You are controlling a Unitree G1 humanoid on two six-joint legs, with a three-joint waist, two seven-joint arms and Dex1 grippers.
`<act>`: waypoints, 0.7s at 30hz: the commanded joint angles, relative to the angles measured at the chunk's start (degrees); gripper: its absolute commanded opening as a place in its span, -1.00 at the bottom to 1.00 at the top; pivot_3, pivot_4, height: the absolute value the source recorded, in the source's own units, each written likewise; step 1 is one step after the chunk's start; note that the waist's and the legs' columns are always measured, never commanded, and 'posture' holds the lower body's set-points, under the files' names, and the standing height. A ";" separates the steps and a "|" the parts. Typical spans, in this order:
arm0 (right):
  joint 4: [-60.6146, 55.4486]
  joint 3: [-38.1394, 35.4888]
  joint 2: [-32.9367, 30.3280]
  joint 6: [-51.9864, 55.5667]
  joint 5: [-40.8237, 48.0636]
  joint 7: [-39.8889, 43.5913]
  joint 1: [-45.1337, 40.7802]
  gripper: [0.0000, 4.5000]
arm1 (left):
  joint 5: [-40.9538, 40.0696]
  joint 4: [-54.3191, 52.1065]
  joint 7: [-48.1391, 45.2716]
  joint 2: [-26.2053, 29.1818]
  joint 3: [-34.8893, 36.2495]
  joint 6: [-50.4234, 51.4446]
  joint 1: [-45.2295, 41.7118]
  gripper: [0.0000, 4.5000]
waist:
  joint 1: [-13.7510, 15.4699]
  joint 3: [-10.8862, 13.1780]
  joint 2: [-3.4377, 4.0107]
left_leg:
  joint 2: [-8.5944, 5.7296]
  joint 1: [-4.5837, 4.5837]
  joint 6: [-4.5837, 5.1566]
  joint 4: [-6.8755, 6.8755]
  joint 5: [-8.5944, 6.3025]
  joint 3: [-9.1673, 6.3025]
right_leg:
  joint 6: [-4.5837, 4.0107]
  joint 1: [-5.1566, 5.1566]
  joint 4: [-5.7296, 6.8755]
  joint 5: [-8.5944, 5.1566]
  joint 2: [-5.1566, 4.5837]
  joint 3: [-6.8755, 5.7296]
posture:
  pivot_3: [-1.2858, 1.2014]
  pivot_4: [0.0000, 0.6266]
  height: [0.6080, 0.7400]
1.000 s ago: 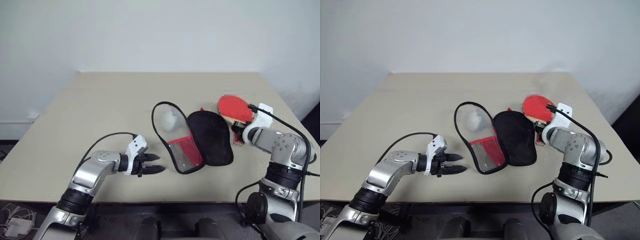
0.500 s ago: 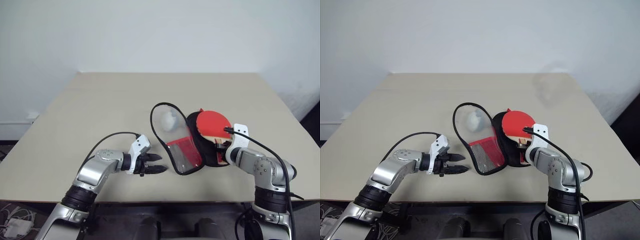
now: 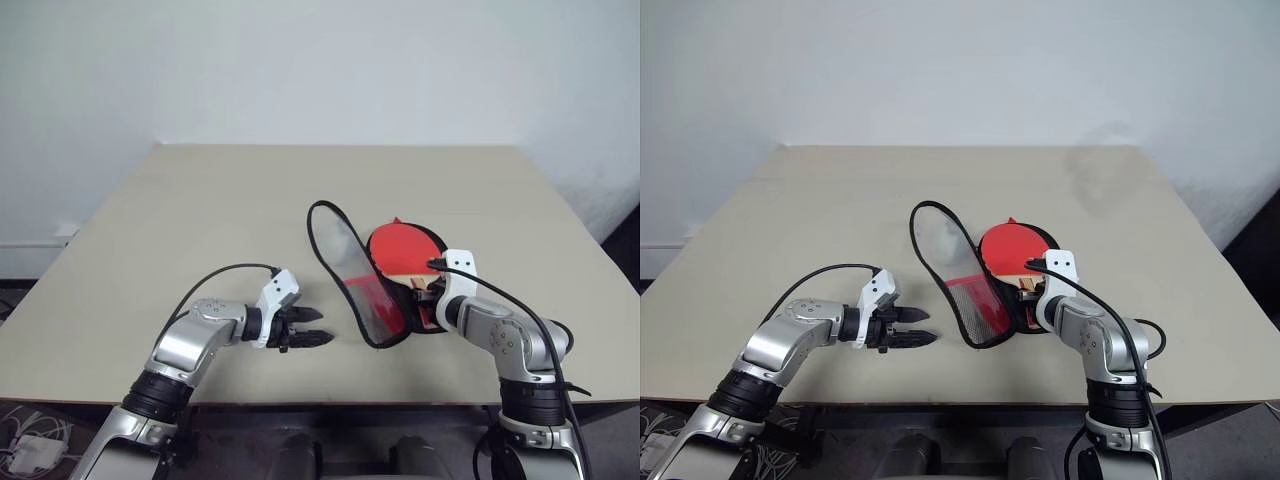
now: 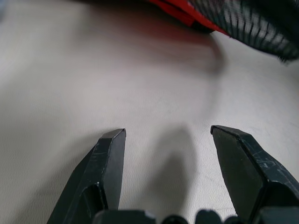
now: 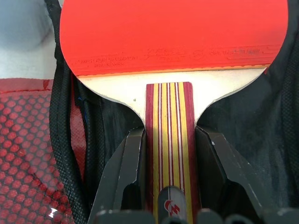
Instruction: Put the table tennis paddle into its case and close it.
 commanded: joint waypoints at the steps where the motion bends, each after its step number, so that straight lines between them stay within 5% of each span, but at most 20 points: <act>1: -0.18 -1.44 -0.99 -1.17 -0.50 0.12 -0.69 -0.49 | -0.26 -1.61 0.24 0.33 1.58 -0.21 -0.96 0.37 | 0.03 0.00 -0.01 | 0.00 0.00 0.00 0.00 0.00 0.00 | 0.00 0.00 0.00 0.00 0.00 0.00 | 0.03 -1.00 1.00; 9: 0.16 -1.72 -2.16 -1.48 -0.99 -0.11 0.17 -0.49 | -0.28 -1.49 0.38 0.33 1.56 -0.26 -1.24 0.37 | 0.06 0.00 -0.01 | 0.00 0.00 -0.01 0.01 0.00 0.01 | 0.00 0.01 -0.01 0.00 0.00 0.00 | 0.03 -1.00 1.00; 10: 0.15 -1.69 -2.04 -1.52 -1.01 -0.19 0.20 -0.17 | -0.25 -1.46 0.34 0.32 1.51 -0.33 -1.29 0.37 | 0.07 0.00 -0.01 | 0.00 0.00 -0.01 0.01 0.00 0.00 | 0.00 0.01 -0.01 0.00 0.00 0.00 | 0.03 -1.00 1.00; 17: -3.01 -3.16 -2.18 -1.67 1.86 2.83 0.26 0.81 | -0.23 -1.15 0.02 0.16 1.34 -0.48 -2.04 0.37 | 0.06 0.00 -0.02 | 0.00 0.00 -0.02 0.01 0.00 0.00 | 0.00 0.01 -0.01 0.00 0.00 0.00 | 0.03 -1.00 1.00; 21: -7.79 -10.12 -6.00 -9.52 8.44 11.97 -1.04 0.81 | -2.08 -0.82 -0.21 -1.46 2.49 -0.12 -3.99 0.37 | 0.18 0.06 -0.01 | 0.00 -0.04 -0.02 0.02 0.00 0.01 | 0.00 0.01 -0.03 0.00 -0.01 0.00 | 0.03 -1.00 1.00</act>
